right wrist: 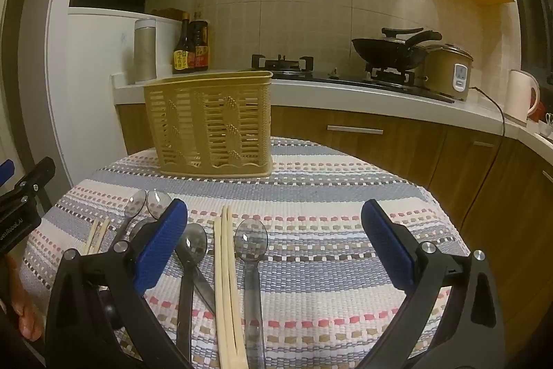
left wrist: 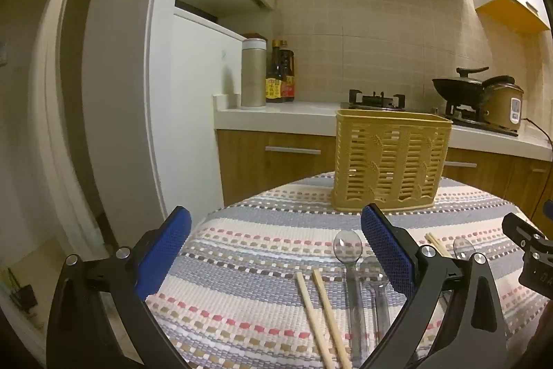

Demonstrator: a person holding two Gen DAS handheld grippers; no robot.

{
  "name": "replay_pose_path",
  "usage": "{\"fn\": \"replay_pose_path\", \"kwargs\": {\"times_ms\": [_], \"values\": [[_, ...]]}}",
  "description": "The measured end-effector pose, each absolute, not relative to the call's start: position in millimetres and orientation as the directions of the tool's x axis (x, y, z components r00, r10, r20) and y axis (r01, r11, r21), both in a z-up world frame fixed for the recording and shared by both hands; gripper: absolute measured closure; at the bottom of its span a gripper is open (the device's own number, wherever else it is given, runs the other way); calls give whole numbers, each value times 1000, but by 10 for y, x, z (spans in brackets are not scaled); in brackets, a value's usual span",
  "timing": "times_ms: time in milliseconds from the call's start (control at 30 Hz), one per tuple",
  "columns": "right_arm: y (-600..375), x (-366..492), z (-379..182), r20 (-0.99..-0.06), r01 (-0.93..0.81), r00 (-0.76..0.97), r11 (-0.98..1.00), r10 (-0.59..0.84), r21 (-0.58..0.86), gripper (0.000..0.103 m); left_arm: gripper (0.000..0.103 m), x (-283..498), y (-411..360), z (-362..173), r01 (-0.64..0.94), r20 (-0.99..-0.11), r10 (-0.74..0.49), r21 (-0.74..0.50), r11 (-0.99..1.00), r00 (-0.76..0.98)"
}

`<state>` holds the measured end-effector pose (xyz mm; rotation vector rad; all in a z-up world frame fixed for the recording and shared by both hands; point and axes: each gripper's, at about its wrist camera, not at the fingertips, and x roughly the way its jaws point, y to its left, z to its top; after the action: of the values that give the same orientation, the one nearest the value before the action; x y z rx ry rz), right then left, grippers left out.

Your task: Organize utensils

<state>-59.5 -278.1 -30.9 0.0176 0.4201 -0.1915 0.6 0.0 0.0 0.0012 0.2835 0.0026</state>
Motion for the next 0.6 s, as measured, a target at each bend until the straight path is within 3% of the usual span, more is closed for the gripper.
{"fn": "replay_pose_path", "kwargs": {"times_ms": [600], "values": [[-2811,-563,-315,-424,185,889,983,-172,-11,7,7,55,8,-8,-12,-288,10,-7,1000,958]]}}
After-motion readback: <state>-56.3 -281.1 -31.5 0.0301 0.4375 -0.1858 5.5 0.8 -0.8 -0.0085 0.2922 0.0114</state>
